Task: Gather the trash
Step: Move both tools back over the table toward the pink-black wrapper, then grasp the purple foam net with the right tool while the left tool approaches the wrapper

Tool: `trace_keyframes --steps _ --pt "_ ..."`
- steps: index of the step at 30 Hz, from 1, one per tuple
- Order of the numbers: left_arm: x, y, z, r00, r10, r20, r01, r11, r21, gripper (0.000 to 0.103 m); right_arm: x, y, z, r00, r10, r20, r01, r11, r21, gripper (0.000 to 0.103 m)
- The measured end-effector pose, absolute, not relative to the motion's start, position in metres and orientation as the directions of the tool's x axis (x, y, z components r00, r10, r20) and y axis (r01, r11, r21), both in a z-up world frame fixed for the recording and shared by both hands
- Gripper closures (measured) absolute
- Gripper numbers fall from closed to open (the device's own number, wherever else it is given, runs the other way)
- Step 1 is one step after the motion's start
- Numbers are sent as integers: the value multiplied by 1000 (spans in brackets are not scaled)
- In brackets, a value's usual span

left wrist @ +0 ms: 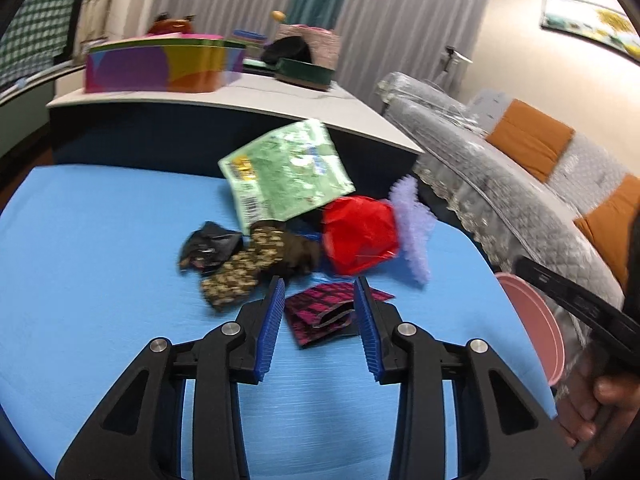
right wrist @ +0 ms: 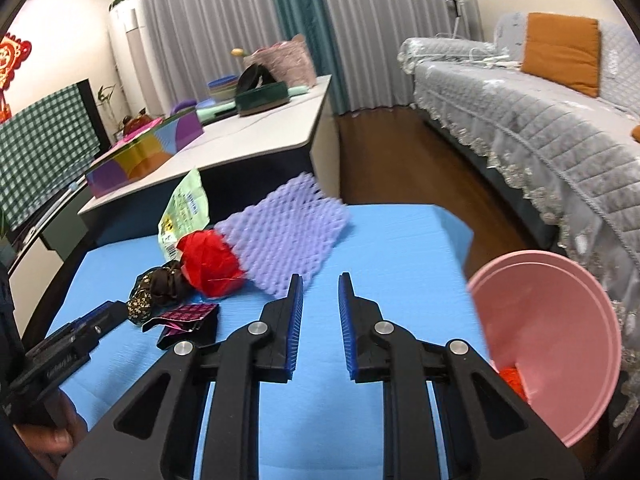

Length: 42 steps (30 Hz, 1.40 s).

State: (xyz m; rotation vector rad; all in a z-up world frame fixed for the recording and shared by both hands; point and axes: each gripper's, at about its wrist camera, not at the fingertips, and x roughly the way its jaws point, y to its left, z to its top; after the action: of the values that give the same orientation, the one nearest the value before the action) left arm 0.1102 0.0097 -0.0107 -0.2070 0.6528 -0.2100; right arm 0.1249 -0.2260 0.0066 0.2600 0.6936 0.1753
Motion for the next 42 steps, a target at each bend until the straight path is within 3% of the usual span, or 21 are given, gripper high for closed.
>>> trace_keyframes --steps 3,7,15,17,20,23,25,27,33,35,37,42 --pt "112 0 -15 761 -273 -588 173 960 -222 67 135 -216 2 741 271 -614 -98 949 301 82" --pt "122 -7 -27 727 -269 -631 186 963 -196 64 147 -202 -6 718 292 -632 -132 948 289 67" --pt "133 -2 -38 704 -257 -662 153 965 -213 61 171 -172 -19 683 298 -667 -198 954 224 54" --pt "135 -2 -39 698 -261 -667 151 964 -219 62 178 -167 -25 670 283 -686 -200 959 200 55" --pt "137 0 -40 695 -264 -669 148 963 -226 74 184 -161 -31 655 264 -708 -199 964 175 55" --pt "137 2 -40 692 -269 -670 142 960 -239 78 186 -160 -32 658 253 -710 -200 967 159 67" --pt "137 2 -40 692 -263 -672 143 963 -230 89 188 -159 -35 648 254 -718 -205 966 157 86" --pt "137 3 -41 691 -255 -676 137 965 -224 95 189 -161 -35 646 257 -719 -200 966 165 97" --pt "135 6 -38 691 -246 -679 127 967 -221 97 181 -167 -29 657 254 -709 -192 967 168 99" --pt "134 2 -37 692 -225 -686 132 974 -187 88 177 -170 -25 663 254 -704 -186 967 174 99" --pt "135 -1 -37 696 -212 -686 139 977 -161 61 173 -174 -20 670 253 -698 -181 967 177 99" --pt "141 -6 -34 702 -189 -687 144 982 -122 58 161 -189 -10 672 266 -691 -167 964 208 99"
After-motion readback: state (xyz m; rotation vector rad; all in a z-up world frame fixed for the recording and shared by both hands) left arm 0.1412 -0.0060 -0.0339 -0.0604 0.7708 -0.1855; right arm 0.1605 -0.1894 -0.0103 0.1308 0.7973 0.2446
